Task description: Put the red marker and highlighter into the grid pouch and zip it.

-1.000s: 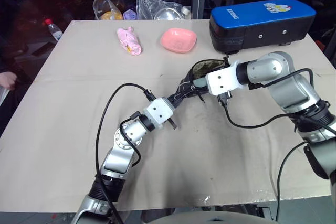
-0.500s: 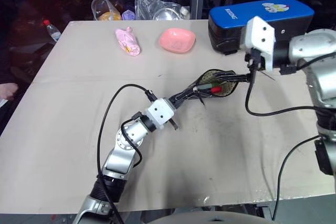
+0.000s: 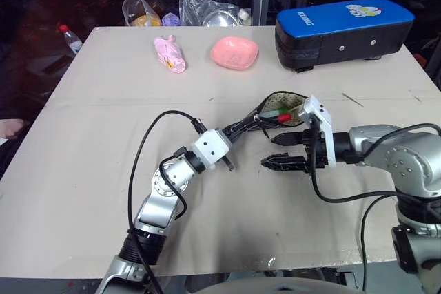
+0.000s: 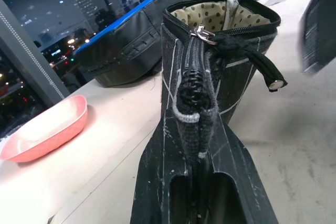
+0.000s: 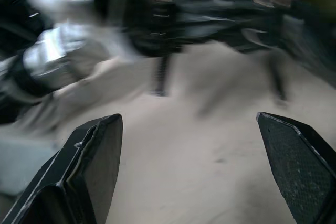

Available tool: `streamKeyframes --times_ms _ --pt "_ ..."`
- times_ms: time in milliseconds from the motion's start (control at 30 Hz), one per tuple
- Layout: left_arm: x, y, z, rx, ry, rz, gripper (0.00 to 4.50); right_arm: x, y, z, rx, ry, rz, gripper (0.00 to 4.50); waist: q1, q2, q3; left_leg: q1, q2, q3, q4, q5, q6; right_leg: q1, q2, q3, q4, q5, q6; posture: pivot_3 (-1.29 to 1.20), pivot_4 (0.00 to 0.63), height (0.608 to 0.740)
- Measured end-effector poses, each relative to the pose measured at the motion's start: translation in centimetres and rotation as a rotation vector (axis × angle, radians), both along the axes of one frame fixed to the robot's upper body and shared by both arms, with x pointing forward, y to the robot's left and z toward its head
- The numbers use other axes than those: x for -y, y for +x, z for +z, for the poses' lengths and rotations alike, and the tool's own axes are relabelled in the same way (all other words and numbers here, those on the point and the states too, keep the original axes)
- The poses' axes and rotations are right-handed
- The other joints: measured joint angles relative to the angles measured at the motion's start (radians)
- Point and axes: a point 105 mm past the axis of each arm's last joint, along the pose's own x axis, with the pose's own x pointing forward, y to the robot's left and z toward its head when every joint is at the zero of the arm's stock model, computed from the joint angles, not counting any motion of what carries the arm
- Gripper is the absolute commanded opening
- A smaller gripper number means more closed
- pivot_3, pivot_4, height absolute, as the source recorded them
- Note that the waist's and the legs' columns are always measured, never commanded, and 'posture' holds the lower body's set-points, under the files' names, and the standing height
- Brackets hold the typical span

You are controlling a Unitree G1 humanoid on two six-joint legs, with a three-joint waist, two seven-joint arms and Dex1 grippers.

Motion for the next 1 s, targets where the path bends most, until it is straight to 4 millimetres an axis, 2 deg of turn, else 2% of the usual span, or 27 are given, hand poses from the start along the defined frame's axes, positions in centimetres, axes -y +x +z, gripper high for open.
streamKeyframes --times_ms 167,300,333,367,500,567,600,633,900,1000 --pt "0.0 0.0 0.0 0.001 0.002 0.000 0.00 -1.5 1.9 1.1 0.027 0.076 -0.052 4.12 -0.001 0.000 0.000 0.000 0.000 0.000 0.000 0.000 0.000 0.000 0.001 0.000 0.000 0.000 0.000 0.00 0.150 0.740" --pt "0.0 0.0 0.1 0.002 0.001 0.000 0.00 -2.8 1.8 2.0 0.024 0.133 -0.026 4.12 -0.001 0.000 0.000 0.000 0.000 0.000 -0.001 0.000 0.000 0.000 0.001 0.000 0.000 0.000 0.000 0.00 0.150 0.740" --pt "0.0 0.0 0.1 0.002 0.000 0.000 0.00 -3.3 1.8 2.1 0.015 0.157 -0.023 3.62 -0.001 0.000 0.000 0.000 0.001 0.000 -0.001 0.000 0.000 0.000 0.001 0.000 0.000 0.000 0.000 0.00 0.150 0.740" --pt "0.0 0.0 0.1 0.003 0.000 0.000 0.00 -3.4 1.8 2.2 0.010 0.167 -0.023 3.34 -0.001 0.000 0.000 0.000 0.001 0.000 -0.001 0.000 0.000 0.000 0.001 0.000 0.000 0.000 0.000 0.00 0.150 0.740" --pt "0.0 0.0 0.1 0.004 -0.002 0.000 0.00 -3.8 1.8 2.3 -0.011 0.177 -0.036 1.65 0.000 0.000 0.000 0.000 0.000 0.000 -0.001 0.000 0.000 0.000 0.001 0.000 0.000 0.000 0.000 0.00 0.150 0.740" --pt "0.1 0.0 0.1 0.004 -0.002 -0.001 0.00 -3.8 1.9 2.3 -0.012 0.174 -0.049 0.62 -0.001 0.000 0.000 0.000 0.000 0.000 -0.001 0.000 0.000 0.000 0.001 0.000 0.000 0.000 0.000 0.00 0.150 0.740" --pt "0.1 0.0 0.1 0.005 -0.002 -0.001 0.00 -3.7 2.1 2.3 -0.010 0.173 -0.062 0.24 -0.001 0.000 0.000 0.000 0.000 0.000 -0.001 0.000 0.000 0.000 0.001 0.000 0.000 0.000 0.000 0.00 0.150 0.740" --pt "0.1 0.0 0.1 0.005 -0.002 -0.001 0.00 -3.7 2.1 2.3 -0.009 0.172 -0.067 0.11 -0.001 0.000 0.000 0.000 0.000 0.000 -0.001 0.000 0.000 0.000 0.001 0.000 0.000 0.000 0.000 0.00 0.150 0.740" --pt "0.0 0.1 0.1 0.004 0.000 0.002 0.00 -2.4 2.3 2.7 -0.010 0.173 -0.102 0.11 -0.001 0.000 0.000 0.000 0.000 0.000 -0.001 0.000 0.000 0.000 0.001 0.000 0.000 0.000 0.000 0.00 0.150 0.740" --pt "-0.1 0.1 0.2 0.019 0.011 0.010 0.00 -0.2 2.6 3.0 0.015 0.116 -0.135 0.11 0.000 0.000 0.000 0.000 0.000 0.000 -0.001 0.000 0.000 0.000 0.001 0.000 -0.001 0.000 0.000 0.00 0.150 0.740"
